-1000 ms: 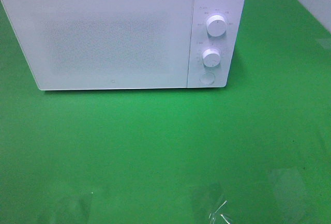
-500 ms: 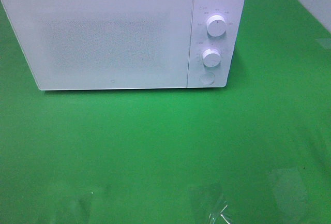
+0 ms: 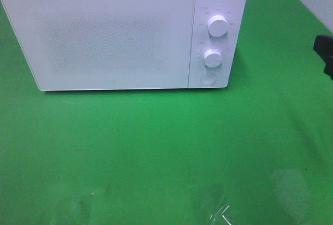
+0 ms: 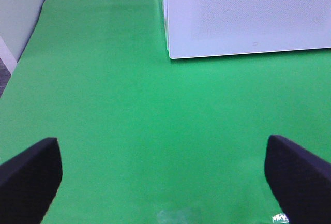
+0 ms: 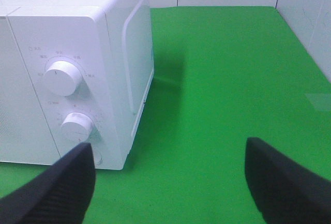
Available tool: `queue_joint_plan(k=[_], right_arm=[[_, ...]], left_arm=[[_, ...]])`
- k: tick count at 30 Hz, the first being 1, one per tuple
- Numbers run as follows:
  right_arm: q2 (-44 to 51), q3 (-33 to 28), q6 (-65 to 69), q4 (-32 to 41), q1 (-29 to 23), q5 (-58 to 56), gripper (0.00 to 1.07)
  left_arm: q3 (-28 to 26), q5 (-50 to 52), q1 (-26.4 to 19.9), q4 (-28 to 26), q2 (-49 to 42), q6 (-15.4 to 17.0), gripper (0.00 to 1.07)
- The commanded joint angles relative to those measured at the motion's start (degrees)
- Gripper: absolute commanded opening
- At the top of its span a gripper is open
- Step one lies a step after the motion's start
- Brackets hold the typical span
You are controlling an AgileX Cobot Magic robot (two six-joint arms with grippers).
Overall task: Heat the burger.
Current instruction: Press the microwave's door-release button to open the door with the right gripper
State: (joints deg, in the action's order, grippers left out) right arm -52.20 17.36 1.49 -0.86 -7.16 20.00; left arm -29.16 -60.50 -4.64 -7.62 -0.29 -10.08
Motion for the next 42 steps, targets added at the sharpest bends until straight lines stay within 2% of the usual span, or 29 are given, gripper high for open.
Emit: queue_joint_plan(k=[1,4,9,12,16,18,21,22,25,27,30,33,36,38,42], right_arm=[[-3.4,-0.1,-1.0,-0.3,0.3,4.9,0.76],[-9.5,-0.1,-2.2,0.9,0.3,11.9,0.76],[-15.2,-0.1,-6.3,5.8,0.2,18.2,0.76],[-17.5,-0.1,-6.5,6.1,-0.6,20.7,0.76],[-22.0,-0.1,-6.7,7.3,-4.7,26.4,0.76],[-27.0,-0.1,-10.1,14.8,-9.7,30.5,0.76],[-28.1,-0.1,-11.1,16.4,-10.8,31.3,0.76],[-30.6,-0.1,-13.2,19.8,-13.8,33.7,0.76],[-32.5,0.0,-14.0,22.2,-16.5,36.2,0.76],[-35.6,0.0,-14.0,26.7,-22.1,40.3,0.76],[-36.3,0.1,-14.0,27.7,-23.5,41.3,0.76],[-38.8,0.1,-14.0,33.6,-28.1,43.7,0.76],[-39.6,0.1,-14.0,36.3,-30.0,43.8,0.76],[-41.0,0.1,-13.8,39.3,-33.4,44.5,0.76],[-41.3,0.1,-10.4,39.8,-34.5,44.7,0.76]], left_arm=[[0.2,0.7,-0.2,-0.1,-1.1,0.3,1.00],[0.2,0.7,-0.2,-0.1,-1.1,0.3,1.00],[0.2,0.7,-0.2,-0.1,-1.1,0.3,1.00],[0.2,0.7,-0.2,-0.1,-1.1,0.3,1.00],[0.2,0.7,-0.2,-0.1,-1.1,0.3,1.00],[0.2,0.7,-0.2,-0.1,-1.1,0.3,1.00],[0.2,0.7,-0.2,-0.1,-1.1,0.3,1.00],[0.2,0.7,-0.2,-0.1,-1.1,0.3,1.00],[0.2,0.7,-0.2,-0.1,-1.1,0.3,1.00],[0.2,0.7,-0.2,-0.1,-1.1,0.3,1.00],[0.2,0.7,-0.2,-0.1,-1.1,0.3,1.00],[0.2,0.7,-0.2,-0.1,-1.1,0.3,1.00],[0.2,0.7,-0.2,-0.1,-1.1,0.3,1.00],[0.2,0.7,-0.2,-0.1,-1.1,0.3,1.00],[0.2,0.7,-0.2,-0.1,-1.1,0.3,1.00]])
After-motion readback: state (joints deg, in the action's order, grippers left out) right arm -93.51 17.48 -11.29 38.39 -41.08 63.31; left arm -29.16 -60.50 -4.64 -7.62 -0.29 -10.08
